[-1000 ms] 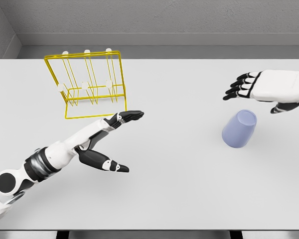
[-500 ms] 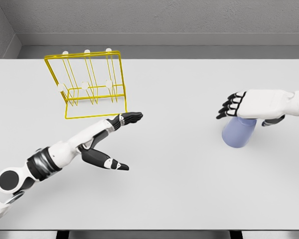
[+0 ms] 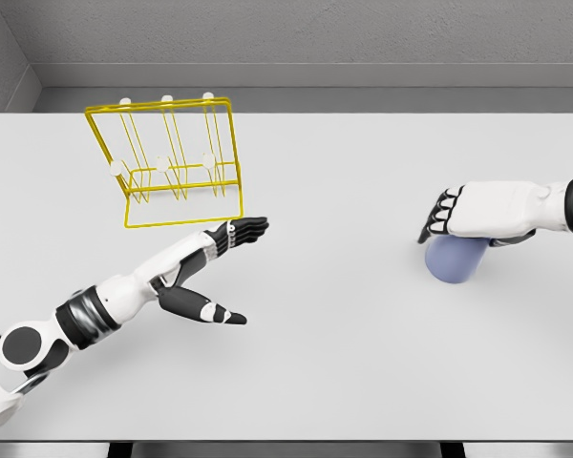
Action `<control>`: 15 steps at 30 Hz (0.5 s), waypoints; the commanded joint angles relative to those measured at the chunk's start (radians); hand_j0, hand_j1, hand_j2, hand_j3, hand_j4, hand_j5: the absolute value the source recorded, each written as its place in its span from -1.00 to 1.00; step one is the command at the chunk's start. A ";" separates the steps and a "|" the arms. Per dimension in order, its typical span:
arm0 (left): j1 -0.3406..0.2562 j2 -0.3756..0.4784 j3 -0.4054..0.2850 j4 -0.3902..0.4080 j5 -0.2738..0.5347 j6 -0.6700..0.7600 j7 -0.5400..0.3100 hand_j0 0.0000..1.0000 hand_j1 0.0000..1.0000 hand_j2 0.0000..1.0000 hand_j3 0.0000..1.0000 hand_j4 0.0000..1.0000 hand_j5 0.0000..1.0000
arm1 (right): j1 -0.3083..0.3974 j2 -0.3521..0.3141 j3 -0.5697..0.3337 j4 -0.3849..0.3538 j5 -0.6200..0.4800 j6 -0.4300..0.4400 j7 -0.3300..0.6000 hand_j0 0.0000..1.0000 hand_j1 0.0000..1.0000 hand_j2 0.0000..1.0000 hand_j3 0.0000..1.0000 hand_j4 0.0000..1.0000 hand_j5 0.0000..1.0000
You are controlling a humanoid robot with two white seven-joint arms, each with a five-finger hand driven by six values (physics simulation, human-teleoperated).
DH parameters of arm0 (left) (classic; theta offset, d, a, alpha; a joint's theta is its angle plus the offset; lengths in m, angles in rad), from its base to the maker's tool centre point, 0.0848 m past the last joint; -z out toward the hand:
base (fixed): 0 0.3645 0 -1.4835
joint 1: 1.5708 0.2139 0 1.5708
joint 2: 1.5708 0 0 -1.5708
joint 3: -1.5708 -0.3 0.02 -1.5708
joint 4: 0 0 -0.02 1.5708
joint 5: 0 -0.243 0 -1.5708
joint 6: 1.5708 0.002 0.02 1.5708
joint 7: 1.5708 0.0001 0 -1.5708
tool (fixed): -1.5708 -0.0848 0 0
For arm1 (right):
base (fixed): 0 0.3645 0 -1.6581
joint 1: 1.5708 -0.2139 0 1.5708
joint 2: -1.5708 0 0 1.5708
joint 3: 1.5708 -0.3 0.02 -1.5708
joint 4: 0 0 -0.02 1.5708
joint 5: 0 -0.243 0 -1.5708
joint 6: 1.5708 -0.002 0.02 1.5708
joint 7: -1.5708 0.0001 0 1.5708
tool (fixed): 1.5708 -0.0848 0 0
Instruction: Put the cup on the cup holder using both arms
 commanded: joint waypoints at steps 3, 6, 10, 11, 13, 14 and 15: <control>0.000 -0.007 -0.001 0.008 0.007 0.061 0.000 1.00 1.00 1.00 1.00 1.00 1.00 | 0.000 0.001 0.001 0.002 -0.003 0.003 -0.003 0.21 0.21 0.21 0.21 0.21 0.21; -0.002 -0.015 -0.003 0.010 0.005 0.084 0.000 1.00 1.00 1.00 1.00 1.00 1.00 | 0.000 0.001 0.000 0.002 -0.003 0.003 -0.003 0.20 0.20 0.20 0.20 0.20 0.20; 0.000 -0.053 -0.004 0.048 0.002 0.083 0.000 1.00 1.00 1.00 1.00 1.00 1.00 | 0.000 -0.006 -0.003 -0.003 -0.004 0.003 -0.003 0.16 0.16 0.16 0.16 0.16 0.16; 0.002 -0.061 -0.006 0.059 0.004 0.083 0.000 1.00 1.00 1.00 1.00 1.00 1.00 | 0.000 -0.007 -0.006 -0.006 -0.004 0.003 -0.003 0.14 0.14 0.14 0.14 0.14 0.14; 0.000 -0.067 -0.006 0.071 0.004 0.083 0.000 1.00 1.00 1.00 1.00 1.00 1.00 | 0.000 -0.013 -0.009 -0.009 -0.006 0.003 -0.003 0.13 0.13 0.13 0.13 0.13 0.13; 0.000 -0.067 -0.006 0.074 0.004 0.083 0.000 1.00 1.00 1.00 1.00 1.00 1.00 | 0.000 -0.015 -0.011 -0.009 -0.006 0.003 -0.003 0.13 0.13 0.13 0.13 0.13 0.13; 0.000 -0.073 -0.006 0.079 0.002 0.083 0.000 1.00 1.00 1.00 1.00 1.00 1.00 | -0.002 -0.015 -0.011 -0.011 -0.007 0.003 -0.003 0.13 0.13 0.13 0.13 0.13 0.13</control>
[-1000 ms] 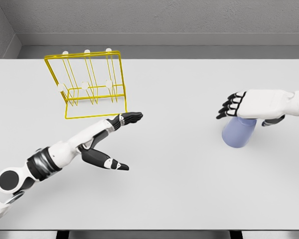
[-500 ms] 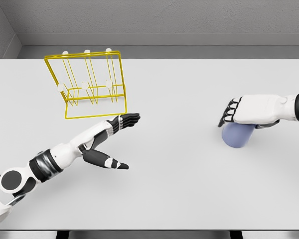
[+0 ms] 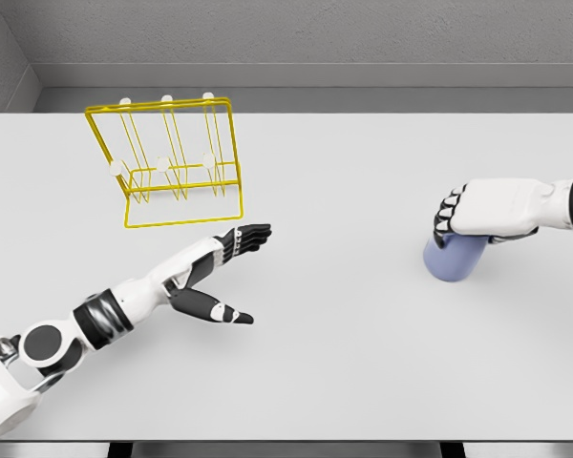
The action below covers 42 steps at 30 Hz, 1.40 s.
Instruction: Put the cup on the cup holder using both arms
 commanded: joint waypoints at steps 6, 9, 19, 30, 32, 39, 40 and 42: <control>0.000 -0.029 0.000 0.032 -0.002 0.001 0.000 1.00 1.00 1.00 1.00 1.00 1.00 | 0.000 -0.024 -0.008 -0.047 -0.004 0.003 -0.001 0.09 0.09 0.09 0.09 0.09 0.09; 0.002 -0.039 0.001 0.032 -0.002 0.002 0.002 1.00 1.00 1.00 1.00 1.00 1.00 | -0.002 -0.024 -0.008 -0.053 -0.004 0.003 -0.001 0.07 0.07 0.07 0.07 0.07 0.07; 0.002 -0.058 0.001 0.080 -0.002 0.028 0.002 1.00 1.00 1.00 1.00 1.00 1.00 | -0.012 -0.008 -0.010 -0.122 -0.004 0.003 -0.001 0.06 0.06 0.06 0.06 0.06 0.06; 0.002 -0.057 0.004 0.080 -0.001 0.028 0.002 1.00 1.00 1.00 1.00 1.00 1.00 | -0.029 0.102 -0.012 -0.126 -0.014 0.003 -0.001 0.06 0.06 0.06 0.06 0.06 0.06; 0.002 -0.058 0.004 0.080 -0.001 0.028 0.002 1.00 1.00 1.00 1.00 1.00 1.00 | -0.029 0.110 -0.012 -0.126 -0.015 0.003 -0.001 0.06 0.06 0.06 0.06 0.06 0.06; 0.002 -0.062 0.004 0.084 -0.001 0.027 0.002 1.00 1.00 1.00 1.00 1.00 1.00 | -0.031 0.156 -0.012 -0.127 -0.020 0.003 -0.001 0.07 0.07 0.07 0.07 0.07 0.07; 0.002 -0.062 0.004 0.084 -0.001 0.027 0.002 1.00 1.00 1.00 1.00 1.00 1.00 | -0.031 0.168 -0.012 -0.127 -0.020 0.003 -0.001 0.07 0.07 0.07 0.07 0.07 0.07; 0.002 -0.062 0.004 0.083 -0.002 0.027 0.002 1.00 1.00 1.00 1.00 1.00 1.00 | -0.031 0.191 -0.012 -0.127 -0.021 0.003 -0.001 0.07 0.07 0.07 0.07 0.07 0.07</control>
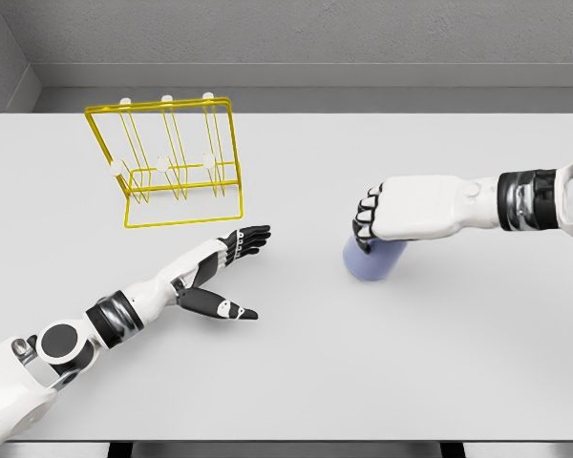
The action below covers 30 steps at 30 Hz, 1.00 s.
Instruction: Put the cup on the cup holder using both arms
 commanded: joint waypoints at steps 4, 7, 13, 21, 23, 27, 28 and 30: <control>0.000 -0.009 0.002 0.002 0.002 0.000 0.001 1.00 1.00 1.00 1.00 1.00 1.00 | 0.000 0.038 -0.002 0.000 -0.007 0.003 -0.001 0.07 0.07 0.07 0.07 0.07 0.07; 0.000 -0.011 0.003 0.000 0.002 0.001 0.001 1.00 1.00 1.00 1.00 1.00 1.00 | 0.000 0.052 -0.001 0.000 -0.008 0.003 -0.001 0.07 0.07 0.07 0.07 0.07 0.07; 0.000 -0.019 0.005 0.000 0.003 0.003 0.001 1.00 1.00 1.00 1.00 1.00 1.00 | 0.002 0.086 0.004 0.000 -0.061 0.003 -0.001 0.07 0.07 0.07 0.07 0.07 0.07; 0.000 -0.019 0.008 0.003 0.008 0.029 0.008 1.00 1.00 1.00 1.00 1.00 1.00 | 0.008 0.137 0.030 0.000 -0.061 0.003 -0.001 0.07 0.07 0.07 0.07 0.07 0.07; 0.000 -0.020 0.008 0.003 0.008 0.030 0.008 1.00 1.00 1.00 1.00 1.00 1.00 | 0.008 0.140 0.032 0.000 -0.061 0.003 -0.001 0.07 0.07 0.07 0.07 0.07 0.07; 0.000 -0.022 0.010 0.009 0.008 0.030 0.008 1.00 1.00 1.00 1.00 1.00 1.00 | 0.009 0.152 0.033 0.000 -0.061 0.003 -0.001 0.08 0.08 0.08 0.08 0.08 0.08; 0.000 -0.020 0.010 0.011 0.010 0.030 0.008 1.00 1.00 1.00 1.00 1.00 1.00 | 0.009 0.155 0.033 0.000 -0.059 0.003 -0.001 0.17 0.17 0.17 0.17 0.17 0.17; 0.000 -0.023 0.010 0.011 0.010 0.030 0.008 1.00 1.00 1.00 1.00 1.00 1.00 | 0.011 0.155 0.032 0.001 -0.053 0.003 -0.001 0.84 0.84 0.84 0.84 0.84 0.84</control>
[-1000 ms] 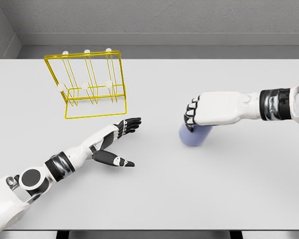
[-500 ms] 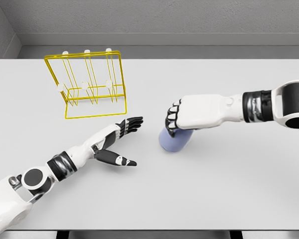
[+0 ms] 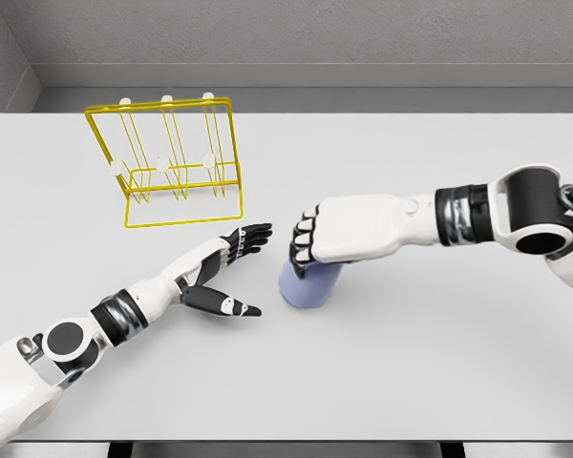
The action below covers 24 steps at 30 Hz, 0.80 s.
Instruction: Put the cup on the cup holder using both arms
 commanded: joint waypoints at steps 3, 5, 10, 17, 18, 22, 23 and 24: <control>0.000 -0.005 0.005 0.008 0.003 0.000 0.000 1.00 1.00 1.00 1.00 1.00 1.00 | 0.002 0.003 -0.005 0.001 0.000 0.003 -0.001 1.00 1.00 1.00 1.00 1.00 1.00; 0.000 -0.005 0.005 0.010 0.003 0.000 0.000 1.00 1.00 1.00 1.00 1.00 1.00 | 0.002 0.000 -0.017 0.001 0.000 0.003 -0.001 1.00 1.00 1.00 1.00 1.00 1.00; 0.000 -0.007 0.013 0.027 0.005 0.000 0.000 1.00 1.00 1.00 1.00 1.00 1.00 | 0.011 -0.012 -0.208 0.001 -0.050 0.003 -0.001 1.00 1.00 1.00 1.00 1.00 1.00; -0.003 -0.028 0.011 0.031 0.003 0.002 0.000 1.00 1.00 1.00 1.00 1.00 1.00 | 0.459 -0.060 -0.853 0.012 -0.317 0.003 -0.001 1.00 1.00 1.00 1.00 1.00 1.00; -0.003 -0.036 0.010 0.031 0.003 0.002 0.000 1.00 1.00 1.00 1.00 1.00 1.00 | 0.489 -0.066 -0.867 0.013 -0.360 0.003 -0.001 1.00 1.00 1.00 1.00 1.00 1.00; -0.008 -0.071 0.007 0.028 0.002 0.036 0.000 1.00 1.00 1.00 1.00 1.00 1.00 | 0.577 -0.039 -0.869 0.016 -0.408 0.003 -0.001 1.00 1.00 1.00 1.00 1.00 1.00; -0.008 -0.073 0.007 0.025 0.002 0.050 0.000 1.00 1.00 1.00 1.00 1.00 1.00 | 0.578 -0.003 -0.873 0.031 -0.405 0.003 -0.001 1.00 1.00 1.00 1.00 1.00 1.00; -0.009 -0.080 0.007 0.025 0.002 0.053 0.000 1.00 1.00 1.00 1.00 1.00 1.00 | 0.598 0.018 -0.881 0.079 -0.402 0.003 -0.001 1.00 1.00 1.00 1.00 1.00 1.00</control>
